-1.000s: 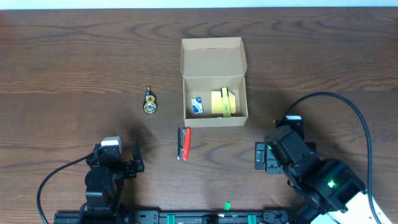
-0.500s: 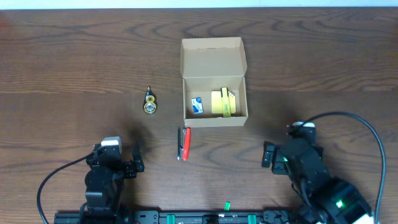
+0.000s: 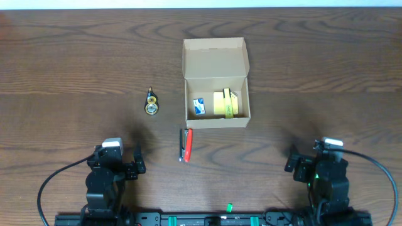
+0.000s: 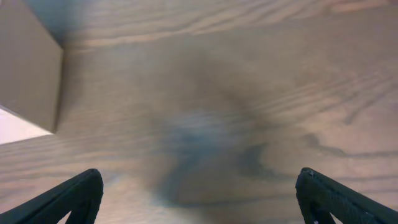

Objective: Pack container

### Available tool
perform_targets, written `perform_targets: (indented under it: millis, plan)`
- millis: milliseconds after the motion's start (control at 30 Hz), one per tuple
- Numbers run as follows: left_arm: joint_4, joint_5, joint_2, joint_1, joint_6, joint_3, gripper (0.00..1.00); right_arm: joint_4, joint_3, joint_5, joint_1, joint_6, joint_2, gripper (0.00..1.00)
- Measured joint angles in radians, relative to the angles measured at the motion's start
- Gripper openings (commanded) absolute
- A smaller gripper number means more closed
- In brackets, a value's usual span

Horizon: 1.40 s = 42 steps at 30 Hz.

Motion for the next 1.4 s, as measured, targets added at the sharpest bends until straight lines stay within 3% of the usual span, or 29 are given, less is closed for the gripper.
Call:
perform_targets:
  millis: [300, 700, 1400]
  plan:
    - [0.0, 0.0, 0.0, 0.0, 0.0, 0.0, 0.95, 0.026, -0.12, -0.003, -0.04, -0.006, -0.126, 0.99]
    - [0.0, 0.0, 0.0, 0.0, 0.0, 0.0, 0.95, 0.023, -0.122, -0.156, -0.053, -0.169, -0.177, 0.99]
    - [0.0, 0.0, 0.0, 0.0, 0.0, 0.0, 0.95, 0.024, -0.122, -0.179, -0.053, -0.192, -0.179, 0.99]
